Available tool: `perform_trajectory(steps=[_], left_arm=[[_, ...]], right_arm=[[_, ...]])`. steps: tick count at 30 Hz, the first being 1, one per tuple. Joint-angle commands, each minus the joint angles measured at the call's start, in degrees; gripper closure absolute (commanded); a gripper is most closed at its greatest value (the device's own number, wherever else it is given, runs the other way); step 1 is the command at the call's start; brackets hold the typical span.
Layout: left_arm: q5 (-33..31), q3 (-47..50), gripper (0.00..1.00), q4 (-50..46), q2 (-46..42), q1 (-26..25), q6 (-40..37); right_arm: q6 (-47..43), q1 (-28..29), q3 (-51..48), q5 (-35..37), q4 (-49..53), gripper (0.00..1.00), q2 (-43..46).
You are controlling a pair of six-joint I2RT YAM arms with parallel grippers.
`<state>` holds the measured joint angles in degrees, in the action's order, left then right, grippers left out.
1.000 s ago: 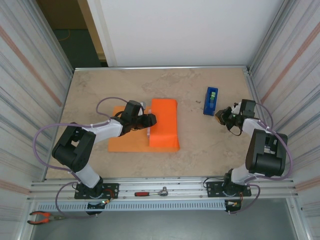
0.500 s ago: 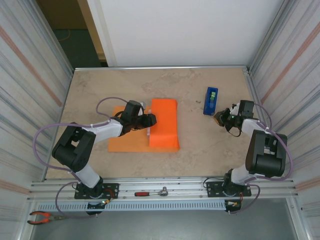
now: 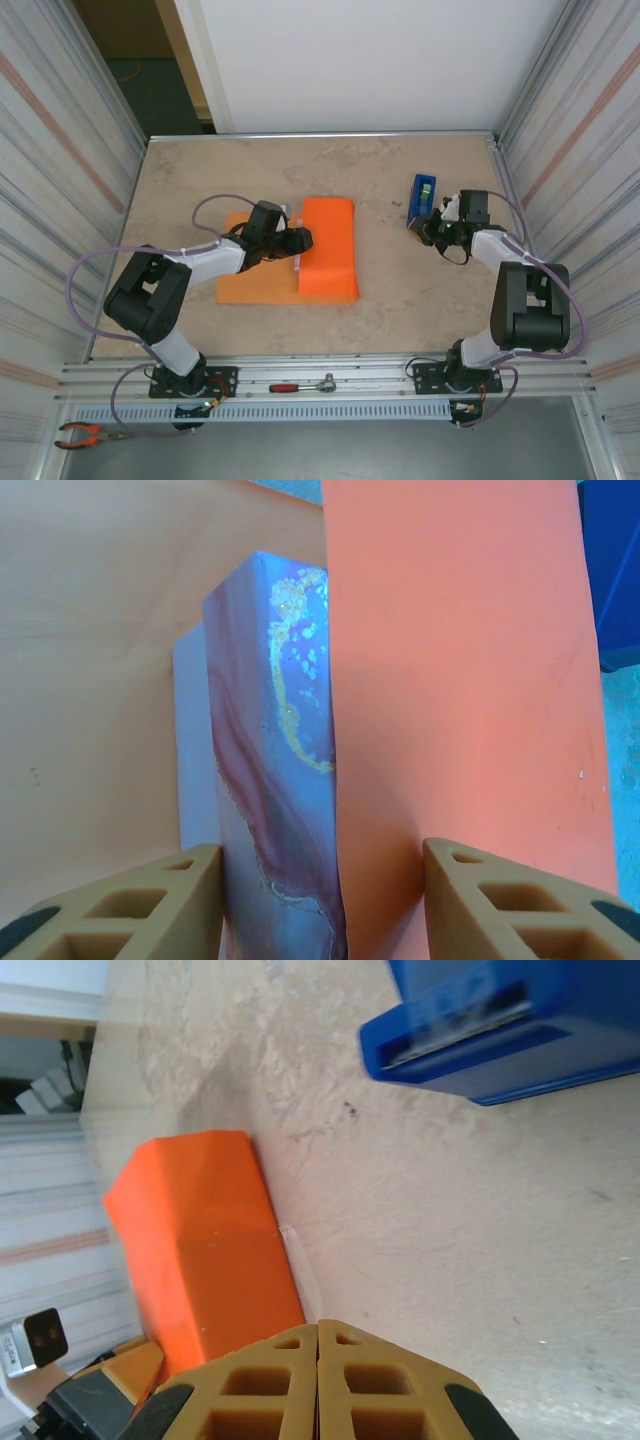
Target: Wrap the gift box in paper
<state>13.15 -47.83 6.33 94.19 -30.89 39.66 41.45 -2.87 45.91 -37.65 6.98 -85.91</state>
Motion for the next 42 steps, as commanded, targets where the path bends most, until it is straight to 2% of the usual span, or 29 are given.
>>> perform_trajectory(steps=[1,15,24,34,42], left_arm=[[-3.57,2.82,0.49,-8.0,0.33,-0.44,-1.52],[-3.57,3.02,0.5,-7.65,0.21,-0.43,-1.43],[-3.8,3.33,0.51,-7.47,-0.15,-0.41,-1.16],[-3.91,3.89,0.51,-7.29,-0.5,-0.46,-0.99],[-3.85,4.05,0.51,-7.21,-0.79,-0.48,-0.84]], right_arm=[[-1.31,2.07,2.3,0.6,2.24,0.92,-0.64],[0.61,10.19,5.5,1.81,1.67,0.92,-2.07],[8.99,15.57,6.31,0.78,-7.91,0.91,-3.04],[16.2,25.46,10.04,4.7,-16.6,0.91,-10.44],[18.28,28.63,8.87,7.23,-20.68,0.92,-15.22]])
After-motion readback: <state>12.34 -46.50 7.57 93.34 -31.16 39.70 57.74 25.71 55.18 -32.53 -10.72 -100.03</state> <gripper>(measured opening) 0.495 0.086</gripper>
